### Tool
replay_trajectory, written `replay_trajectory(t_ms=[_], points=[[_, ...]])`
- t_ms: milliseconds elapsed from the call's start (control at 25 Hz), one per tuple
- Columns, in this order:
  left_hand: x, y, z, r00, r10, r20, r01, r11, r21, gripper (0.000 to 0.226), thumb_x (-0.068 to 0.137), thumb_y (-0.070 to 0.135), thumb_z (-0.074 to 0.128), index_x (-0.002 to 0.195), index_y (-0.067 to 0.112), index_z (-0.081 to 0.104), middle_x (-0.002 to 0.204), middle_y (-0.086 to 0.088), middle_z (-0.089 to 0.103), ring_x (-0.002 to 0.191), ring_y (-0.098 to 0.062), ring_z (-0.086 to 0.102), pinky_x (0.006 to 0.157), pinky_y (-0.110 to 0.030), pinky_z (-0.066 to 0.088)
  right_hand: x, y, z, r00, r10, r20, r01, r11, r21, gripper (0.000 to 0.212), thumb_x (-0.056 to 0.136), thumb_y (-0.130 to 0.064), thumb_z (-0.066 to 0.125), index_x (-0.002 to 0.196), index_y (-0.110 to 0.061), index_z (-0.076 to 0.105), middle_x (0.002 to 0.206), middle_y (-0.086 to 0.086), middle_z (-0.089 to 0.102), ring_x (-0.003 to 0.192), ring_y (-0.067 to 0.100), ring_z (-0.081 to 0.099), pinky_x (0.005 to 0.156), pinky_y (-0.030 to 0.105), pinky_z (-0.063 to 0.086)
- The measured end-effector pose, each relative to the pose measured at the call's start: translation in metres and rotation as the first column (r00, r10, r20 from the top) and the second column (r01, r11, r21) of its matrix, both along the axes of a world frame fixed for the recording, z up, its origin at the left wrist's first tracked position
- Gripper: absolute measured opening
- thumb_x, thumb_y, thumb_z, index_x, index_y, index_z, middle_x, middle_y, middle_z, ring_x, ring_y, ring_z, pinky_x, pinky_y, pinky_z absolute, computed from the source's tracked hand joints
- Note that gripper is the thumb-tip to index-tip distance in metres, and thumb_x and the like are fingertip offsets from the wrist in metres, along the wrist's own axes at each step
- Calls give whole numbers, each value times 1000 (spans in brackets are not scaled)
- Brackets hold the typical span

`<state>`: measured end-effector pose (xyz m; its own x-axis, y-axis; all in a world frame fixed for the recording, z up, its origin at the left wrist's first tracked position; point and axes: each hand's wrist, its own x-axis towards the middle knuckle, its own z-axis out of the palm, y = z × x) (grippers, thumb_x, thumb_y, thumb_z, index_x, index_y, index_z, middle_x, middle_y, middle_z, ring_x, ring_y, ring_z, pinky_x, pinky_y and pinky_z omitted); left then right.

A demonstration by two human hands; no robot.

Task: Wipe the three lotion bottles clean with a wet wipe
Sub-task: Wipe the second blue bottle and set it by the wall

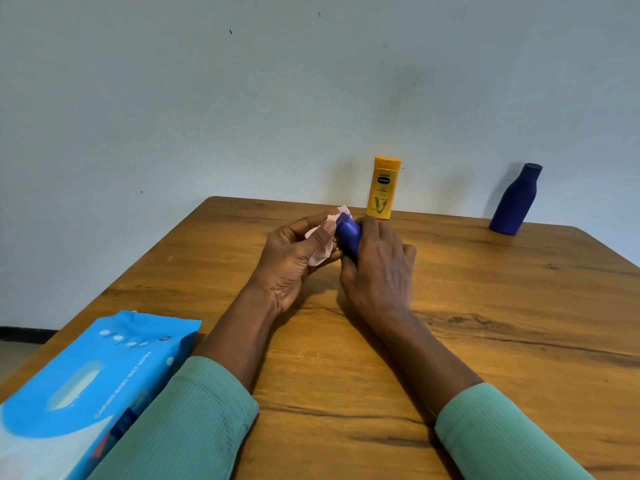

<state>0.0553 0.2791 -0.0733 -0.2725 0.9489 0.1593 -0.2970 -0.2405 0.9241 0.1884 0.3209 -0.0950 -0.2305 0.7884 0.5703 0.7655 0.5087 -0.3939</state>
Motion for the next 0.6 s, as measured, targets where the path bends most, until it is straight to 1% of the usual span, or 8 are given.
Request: replay_trajectory(t_ms=[120,200,280,360,440,480,520,600], points=[[7,2,0,978,172,-120,-173,985,6,15,89,18,77,102,13,79,80,2,77,69,-10,72,66,-32,64,1,2,0,1000,-23,0,23,1000,1,47,95,-30,69,135,-21,46,123,5,53,109,22,51,95,39,36],[8,3,-3,975,212,-72,-213,977,-16,21,85,24,82,100,10,79,77,0,74,65,-8,67,63,-31,61,-1,1,-1,999,-33,16,32,998,47,44,96,-35,66,133,-21,47,120,6,51,105,22,49,92,39,36],[4,4,-7,970,229,83,-223,972,-74,30,83,30,83,104,9,77,81,-1,73,70,-10,66,64,-31,57,-3,-1,-1,999,-8,50,3,995,104,45,93,-37,63,131,-20,47,117,7,48,102,22,46,89,39,37],[-6,7,-9,938,288,194,-272,956,-106,26,89,26,78,111,11,75,90,-1,75,82,-14,69,71,-33,57,-5,-3,-3,987,75,143,-91,990,107,55,87,-38,63,137,-21,47,120,7,46,106,23,44,92,40,35],[-16,8,-7,925,343,166,-334,939,-77,18,93,20,73,110,14,76,93,1,75,88,-15,68,74,-32,56,-5,-2,-6,950,151,273,-179,981,78,66,87,-39,67,147,-23,45,128,7,48,116,24,44,99,41,33],[-21,8,-6,934,351,66,-349,936,-39,13,94,19,72,106,17,77,94,4,75,90,-14,67,74,-31,56,-5,-2,-6,933,171,315,-200,978,64,68,88,-41,69,149,-22,45,130,7,51,119,25,45,101,42,33],[-24,6,-5,931,344,-119,-345,939,15,10,94,18,73,103,20,78,96,6,76,93,-13,68,76,-29,56,-4,-1,-7,927,176,331,-206,977,59,66,89,-43,71,147,-21,47,130,6,54,120,25,45,102,42,33],[-24,2,-6,795,274,-541,-265,959,95,9,92,23,77,100,21,80,100,9,77,97,-8,69,78,-25,58,-1,0,-6,934,147,326,-178,982,67,57,90,-48,71,136,-19,55,127,5,61,118,24,47,100,42,36]])
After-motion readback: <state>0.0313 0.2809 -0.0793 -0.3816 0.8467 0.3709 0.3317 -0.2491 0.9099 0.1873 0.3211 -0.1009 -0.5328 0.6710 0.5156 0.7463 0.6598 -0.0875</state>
